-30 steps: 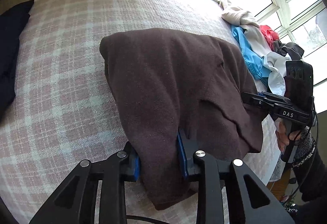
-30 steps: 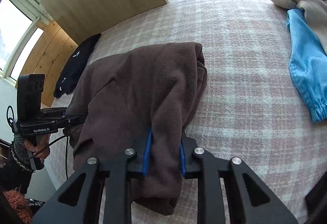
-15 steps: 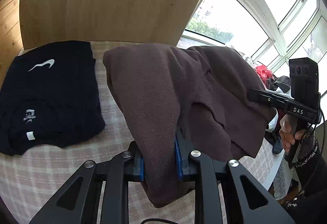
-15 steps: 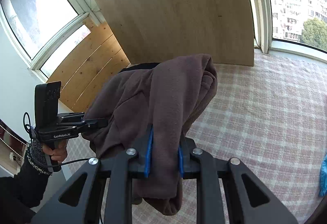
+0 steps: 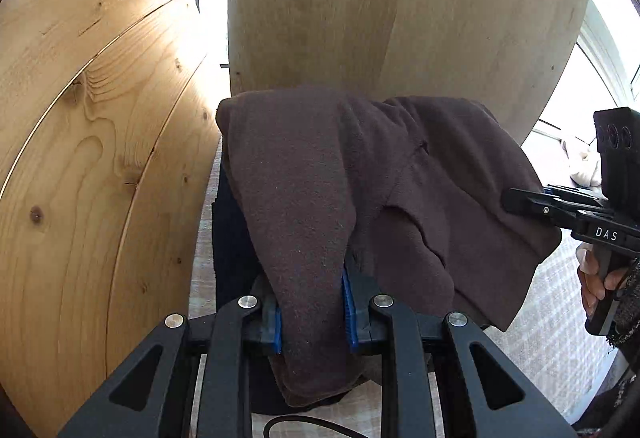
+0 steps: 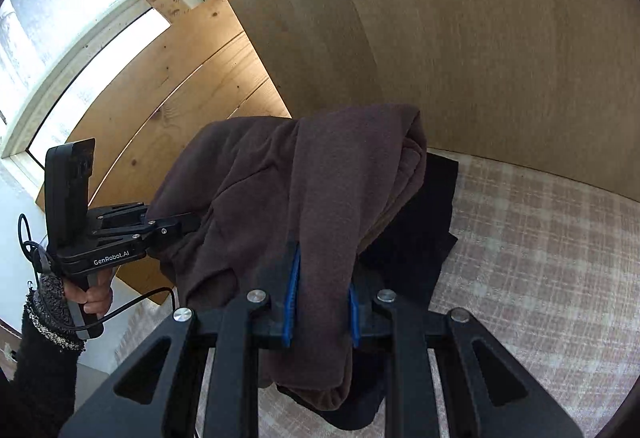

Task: Fold clothes
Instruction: 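Carry the bundle with both grippers and lower it onto the navy shirt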

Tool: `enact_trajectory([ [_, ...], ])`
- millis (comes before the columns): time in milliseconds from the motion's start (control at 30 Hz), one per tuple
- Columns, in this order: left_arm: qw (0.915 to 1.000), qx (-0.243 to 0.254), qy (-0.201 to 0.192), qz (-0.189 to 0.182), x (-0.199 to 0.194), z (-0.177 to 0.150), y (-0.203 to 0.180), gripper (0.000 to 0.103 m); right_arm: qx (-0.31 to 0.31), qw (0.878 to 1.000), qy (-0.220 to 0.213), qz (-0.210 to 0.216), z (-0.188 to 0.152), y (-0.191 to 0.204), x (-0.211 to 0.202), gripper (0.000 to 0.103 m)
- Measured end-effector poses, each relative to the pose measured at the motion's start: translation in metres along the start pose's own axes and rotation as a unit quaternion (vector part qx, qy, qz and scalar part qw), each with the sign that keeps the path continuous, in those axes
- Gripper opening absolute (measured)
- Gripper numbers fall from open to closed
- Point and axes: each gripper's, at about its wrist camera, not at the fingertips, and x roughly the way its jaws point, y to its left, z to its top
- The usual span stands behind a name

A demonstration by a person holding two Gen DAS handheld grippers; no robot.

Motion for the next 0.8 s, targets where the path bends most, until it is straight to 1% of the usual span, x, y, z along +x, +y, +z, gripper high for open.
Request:
enact_trajectory([
  [67, 0.9997, -0.009, 0.024, -0.005, 0.021, -0.003, 0.013, 0.022, 0.008, 1.000, 0.008, -0.013, -0.007, -0.008, 0.012, 0.020],
  [100, 0.9994, -0.013, 0.033, -0.002, 0.032, -0.004, 0.017, 0.023, 0.012, 1.000, 0.010, -0.024, -0.010, -0.014, 0.016, 0.020],
  [167, 0.9993, -0.021, 0.030, 0.005, 0.043, -0.008, 0.024, 0.031, 0.014, 0.999, 0.021, -0.027, -0.015, -0.023, 0.020, 0.024],
  [233, 0.9995, -0.025, 0.020, 0.005, 0.040, -0.008, 0.026, 0.036, 0.014, 0.999, 0.033, -0.022, -0.018, -0.027, 0.017, 0.026],
  [300, 0.9995, -0.015, 0.023, 0.013, 0.032, -0.007, 0.026, 0.037, 0.004, 0.999, 0.045, -0.026, -0.019, -0.025, 0.005, 0.028],
  [367, 0.9987, 0.004, 0.021, 0.047, 0.015, -0.004, 0.021, 0.037, -0.008, 0.998, 0.053, -0.044, -0.019, -0.020, -0.015, 0.029],
  [400, 0.9977, 0.016, 0.008, 0.066, 0.004, -0.001, 0.017, 0.037, -0.016, 0.998, 0.042, -0.048, -0.019, -0.018, -0.027, 0.029],
  [433, 0.9961, 0.029, -0.010, 0.083, -0.009, 0.002, 0.012, 0.034, -0.025, 0.999, 0.012, -0.045, -0.016, -0.016, -0.041, 0.029],
  [467, 0.9946, 0.040, -0.029, 0.091, -0.021, 0.006, 0.007, 0.034, -0.036, 0.998, -0.020, -0.045, -0.011, -0.012, -0.052, 0.029],
  [500, 0.9937, 0.044, -0.048, 0.091, -0.030, 0.010, 0.004, 0.034, -0.044, 0.997, -0.043, -0.052, -0.004, -0.009, -0.057, 0.029],
  [533, 0.9929, 0.045, -0.065, 0.089, -0.036, 0.015, 0.001, 0.034, -0.048, 0.996, -0.056, -0.056, 0.006, -0.007, -0.056, 0.029],
  [567, 0.9918, 0.045, -0.083, 0.087, -0.042, 0.021, -0.002, 0.034, -0.049, 0.995, -0.064, -0.057, 0.016, -0.006, -0.051, 0.028],
  [633, 0.9896, 0.045, -0.110, 0.081, -0.039, 0.031, -0.004, 0.034, -0.054, 0.995, -0.063, -0.058, 0.035, -0.005, -0.029, 0.026],
  [733, 0.9931, 0.030, -0.100, 0.054, -0.006, 0.047, -0.001, 0.028, -0.066, 0.994, -0.046, -0.070, 0.051, -0.009, 0.011, 0.026],
  [767, 0.9940, 0.031, -0.093, 0.049, 0.007, 0.049, -0.001, 0.028, -0.071, 0.993, -0.035, -0.085, 0.055, -0.011, 0.027, 0.026],
  [800, 0.9950, 0.029, -0.079, 0.054, 0.022, 0.049, 0.001, 0.028, -0.073, 0.992, -0.016, -0.107, 0.056, -0.017, 0.046, 0.026],
])
